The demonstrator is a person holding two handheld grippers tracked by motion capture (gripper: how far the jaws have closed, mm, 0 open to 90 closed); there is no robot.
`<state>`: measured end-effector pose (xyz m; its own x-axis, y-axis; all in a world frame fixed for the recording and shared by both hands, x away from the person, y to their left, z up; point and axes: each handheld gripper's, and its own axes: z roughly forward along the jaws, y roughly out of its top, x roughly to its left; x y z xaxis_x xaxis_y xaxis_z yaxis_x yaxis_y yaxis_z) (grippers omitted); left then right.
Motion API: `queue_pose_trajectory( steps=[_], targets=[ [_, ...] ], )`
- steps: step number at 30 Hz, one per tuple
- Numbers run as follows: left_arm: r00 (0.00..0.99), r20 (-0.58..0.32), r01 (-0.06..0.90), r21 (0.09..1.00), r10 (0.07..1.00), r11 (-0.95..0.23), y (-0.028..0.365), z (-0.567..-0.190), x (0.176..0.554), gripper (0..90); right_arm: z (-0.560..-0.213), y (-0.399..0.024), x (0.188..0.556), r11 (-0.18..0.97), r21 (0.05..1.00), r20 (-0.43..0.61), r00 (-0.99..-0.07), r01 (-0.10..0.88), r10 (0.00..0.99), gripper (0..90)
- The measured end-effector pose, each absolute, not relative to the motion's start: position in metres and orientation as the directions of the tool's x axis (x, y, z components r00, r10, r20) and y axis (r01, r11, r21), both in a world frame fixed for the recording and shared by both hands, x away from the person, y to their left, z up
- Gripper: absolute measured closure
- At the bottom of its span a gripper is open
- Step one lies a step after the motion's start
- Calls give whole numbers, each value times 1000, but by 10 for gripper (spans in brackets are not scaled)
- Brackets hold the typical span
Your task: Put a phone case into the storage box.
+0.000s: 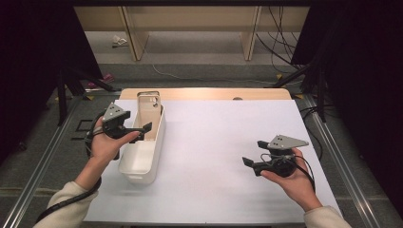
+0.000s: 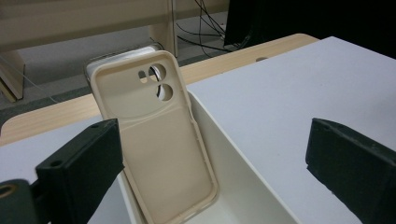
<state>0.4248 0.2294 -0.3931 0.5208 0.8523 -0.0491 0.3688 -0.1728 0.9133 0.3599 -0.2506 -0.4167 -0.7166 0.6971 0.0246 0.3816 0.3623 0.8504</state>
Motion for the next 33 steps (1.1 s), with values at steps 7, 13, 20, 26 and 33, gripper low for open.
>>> queue_pose_trajectory(
  steps=[7, 13, 20, 26, 33],
  targets=[
    [540, -29, 354, 915, 841, -195, 225, -394, 414, 35, -417, -250, 360, 362, 850, 25, -717, 382, 697, 162],
    [557, -28, 349, 915, 830, -203, 222, -396, 403, 35, -417, -251, 360, 362, 851, 25, -716, 382, 697, 162],
    [569, -34, 344, 917, 821, -200, 219, -397, 394, 35, -416, -251, 360, 362, 852, 23, -717, 379, 697, 162],
    [576, -34, 337, 920, 817, -200, 218, -398, 387, 36, -416, -251, 360, 362, 852, 23, -718, 379, 696, 162],
    [594, -24, 325, 921, 804, -212, 216, -400, 378, 35, -416, -251, 360, 363, 852, 22, -718, 378, 696, 162]
  ],
)
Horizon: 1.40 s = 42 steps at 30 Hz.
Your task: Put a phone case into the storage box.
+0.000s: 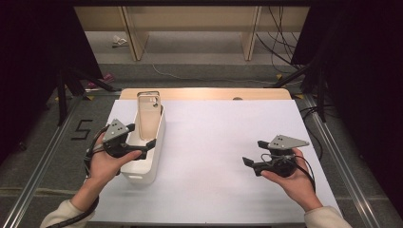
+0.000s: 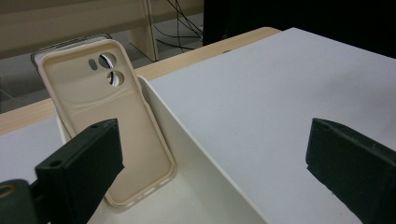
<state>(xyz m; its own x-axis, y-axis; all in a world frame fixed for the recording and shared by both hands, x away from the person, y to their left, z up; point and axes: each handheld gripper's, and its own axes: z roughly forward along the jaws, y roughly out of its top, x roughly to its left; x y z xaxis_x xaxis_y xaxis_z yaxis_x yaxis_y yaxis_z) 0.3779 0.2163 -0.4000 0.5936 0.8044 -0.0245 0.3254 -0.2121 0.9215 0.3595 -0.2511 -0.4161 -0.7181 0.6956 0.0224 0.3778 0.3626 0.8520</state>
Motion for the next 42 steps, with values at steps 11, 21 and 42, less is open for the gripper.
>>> queue_pose_trajectory(
  steps=[11, 21, 42],
  targets=[
    [603, -15, 306, 928, 798, -214, 218, -406, 363, 36, -416, -251, 359, 364, 851, 23, -719, 378, 694, 162],
    [601, -1, 300, 927, 799, -225, 223, -412, 353, 35, -416, -251, 359, 363, 851, 23, -718, 378, 695, 162],
    [605, 17, 283, 930, 796, -235, 224, -420, 345, 32, -415, -256, 351, 354, 854, 32, -717, 382, 696, 162]
  ],
)
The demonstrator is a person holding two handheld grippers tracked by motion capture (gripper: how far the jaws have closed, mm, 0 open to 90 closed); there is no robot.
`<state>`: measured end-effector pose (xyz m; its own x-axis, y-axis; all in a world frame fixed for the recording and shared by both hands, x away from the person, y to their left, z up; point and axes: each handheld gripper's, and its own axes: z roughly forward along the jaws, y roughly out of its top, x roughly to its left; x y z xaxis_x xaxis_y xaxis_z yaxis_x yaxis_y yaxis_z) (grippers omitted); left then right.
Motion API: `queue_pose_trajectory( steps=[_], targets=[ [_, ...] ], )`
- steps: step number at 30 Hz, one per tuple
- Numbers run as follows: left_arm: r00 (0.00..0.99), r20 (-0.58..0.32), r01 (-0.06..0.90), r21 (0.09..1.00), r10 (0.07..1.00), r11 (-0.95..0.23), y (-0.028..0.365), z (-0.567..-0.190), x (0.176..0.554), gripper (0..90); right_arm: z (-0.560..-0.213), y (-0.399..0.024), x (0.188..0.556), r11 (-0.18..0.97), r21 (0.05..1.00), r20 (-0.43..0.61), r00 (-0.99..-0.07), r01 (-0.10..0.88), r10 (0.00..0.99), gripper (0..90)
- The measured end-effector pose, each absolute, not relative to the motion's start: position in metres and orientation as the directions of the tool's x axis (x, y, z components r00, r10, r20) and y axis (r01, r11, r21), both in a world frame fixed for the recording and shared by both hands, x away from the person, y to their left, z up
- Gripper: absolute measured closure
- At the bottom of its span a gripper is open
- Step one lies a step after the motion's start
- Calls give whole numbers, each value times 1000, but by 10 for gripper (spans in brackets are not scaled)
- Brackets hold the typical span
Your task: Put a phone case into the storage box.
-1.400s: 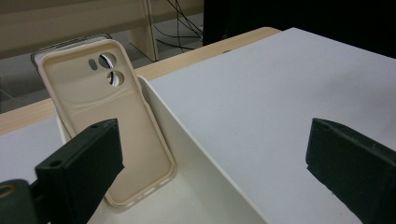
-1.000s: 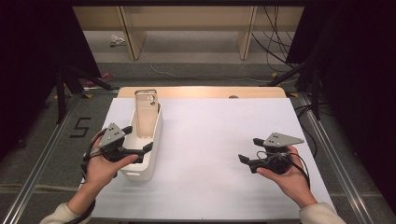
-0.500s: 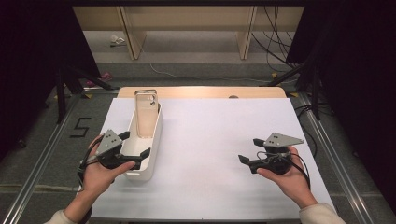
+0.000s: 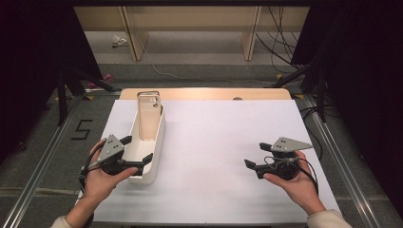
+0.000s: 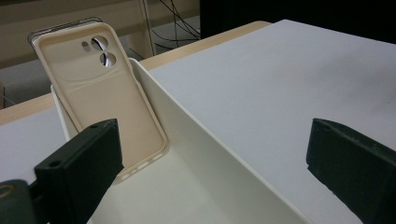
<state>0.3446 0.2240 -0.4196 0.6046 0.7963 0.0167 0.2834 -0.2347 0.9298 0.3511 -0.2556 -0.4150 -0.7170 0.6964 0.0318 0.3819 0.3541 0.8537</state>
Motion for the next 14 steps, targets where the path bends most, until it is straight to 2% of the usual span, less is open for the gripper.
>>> queue_pose_trajectory(
  steps=[14],
  targets=[
    [598, 17, 280, 932, 801, -229, 225, -421, 345, 31, -416, -256, 351, 349, 854, 37, -714, 386, 699, 162]
  ],
)
